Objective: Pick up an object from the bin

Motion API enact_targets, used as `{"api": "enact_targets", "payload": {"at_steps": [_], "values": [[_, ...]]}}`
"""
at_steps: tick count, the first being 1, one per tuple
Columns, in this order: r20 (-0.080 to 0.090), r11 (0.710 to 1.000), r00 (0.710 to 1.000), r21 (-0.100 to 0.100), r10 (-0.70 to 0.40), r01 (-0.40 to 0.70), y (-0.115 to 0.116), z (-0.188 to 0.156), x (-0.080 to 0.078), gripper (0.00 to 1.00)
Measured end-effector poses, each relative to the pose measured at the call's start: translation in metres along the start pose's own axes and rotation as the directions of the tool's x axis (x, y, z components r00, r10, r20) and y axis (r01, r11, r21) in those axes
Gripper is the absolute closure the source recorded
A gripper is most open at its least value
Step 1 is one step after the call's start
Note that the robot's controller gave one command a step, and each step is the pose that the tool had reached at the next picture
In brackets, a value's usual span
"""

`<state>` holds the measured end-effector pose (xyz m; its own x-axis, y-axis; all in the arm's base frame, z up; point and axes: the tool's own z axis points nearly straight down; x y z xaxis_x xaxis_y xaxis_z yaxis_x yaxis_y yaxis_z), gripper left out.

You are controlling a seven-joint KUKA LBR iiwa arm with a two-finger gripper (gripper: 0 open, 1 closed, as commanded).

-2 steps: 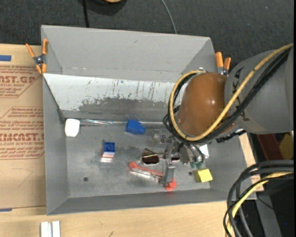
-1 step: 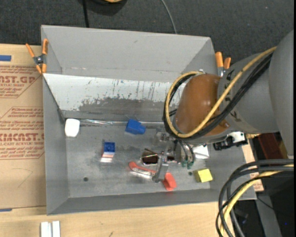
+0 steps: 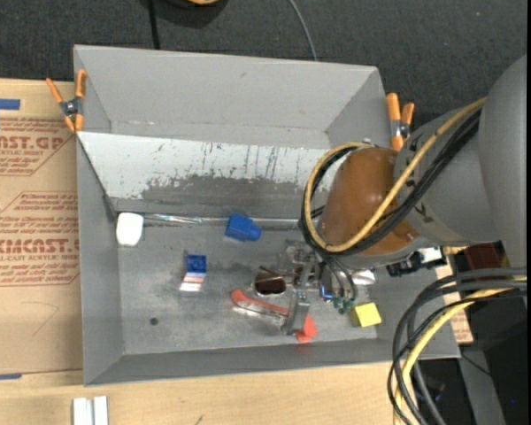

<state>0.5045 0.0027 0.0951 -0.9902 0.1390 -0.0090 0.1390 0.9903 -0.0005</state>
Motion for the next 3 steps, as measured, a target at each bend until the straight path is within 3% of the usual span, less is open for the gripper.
{"api": "enact_targets", "payload": {"at_steps": [1,2,3], "values": [[0.002,0.969,0.969,-0.002,-0.248,0.248,0.012,0.022,-0.002,1.00],[0.002,0.969,0.969,-0.002,-0.248,0.248,0.012,0.022,-0.002,1.00],[0.004,0.967,0.967,-0.001,-0.254,0.254,0.019,-0.115,0.003,1.00]]}}
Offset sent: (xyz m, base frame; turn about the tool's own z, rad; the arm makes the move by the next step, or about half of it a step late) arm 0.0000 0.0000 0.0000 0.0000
